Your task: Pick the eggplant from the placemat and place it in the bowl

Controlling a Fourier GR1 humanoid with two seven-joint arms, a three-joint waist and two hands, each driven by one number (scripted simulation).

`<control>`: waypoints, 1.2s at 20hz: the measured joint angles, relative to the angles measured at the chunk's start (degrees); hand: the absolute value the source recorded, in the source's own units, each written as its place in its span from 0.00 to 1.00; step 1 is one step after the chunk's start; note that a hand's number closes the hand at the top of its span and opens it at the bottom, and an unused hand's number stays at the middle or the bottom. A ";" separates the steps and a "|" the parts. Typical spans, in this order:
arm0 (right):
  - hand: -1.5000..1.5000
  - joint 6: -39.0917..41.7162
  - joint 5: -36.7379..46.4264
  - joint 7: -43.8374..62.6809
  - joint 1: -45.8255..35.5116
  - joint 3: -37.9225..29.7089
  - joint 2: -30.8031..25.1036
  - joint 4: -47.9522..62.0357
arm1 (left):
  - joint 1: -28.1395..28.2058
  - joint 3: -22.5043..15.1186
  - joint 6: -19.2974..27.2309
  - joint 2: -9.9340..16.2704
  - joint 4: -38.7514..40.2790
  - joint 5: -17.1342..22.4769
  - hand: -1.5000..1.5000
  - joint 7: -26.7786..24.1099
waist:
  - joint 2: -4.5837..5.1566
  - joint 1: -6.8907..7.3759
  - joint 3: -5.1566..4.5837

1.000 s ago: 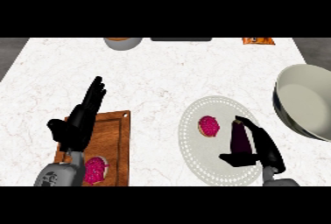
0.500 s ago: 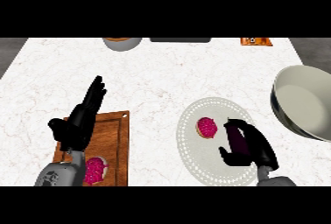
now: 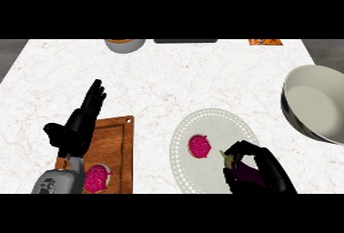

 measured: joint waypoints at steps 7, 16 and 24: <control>1.00 -1.81 -2.59 -6.68 6.87 0.40 -0.75 -18.19 | -0.05 0.52 -0.25 0.21 -0.27 0.29 0.50 0.40 | -0.02 -0.21 0.08; 1.00 -1.26 1.20 8.01 4.23 -2.33 -3.19 -37.47 | -0.88 -0.38 0.38 -0.89 0.38 -0.82 0.50 0.43 | 0.15 0.37 0.01; 1.00 2.72 0.68 28.11 -13.86 -9.81 -6.75 -37.72 | 0.00 -0.40 -0.15 -0.63 0.21 -1.11 0.50 -0.28 | 0.24 0.96 0.01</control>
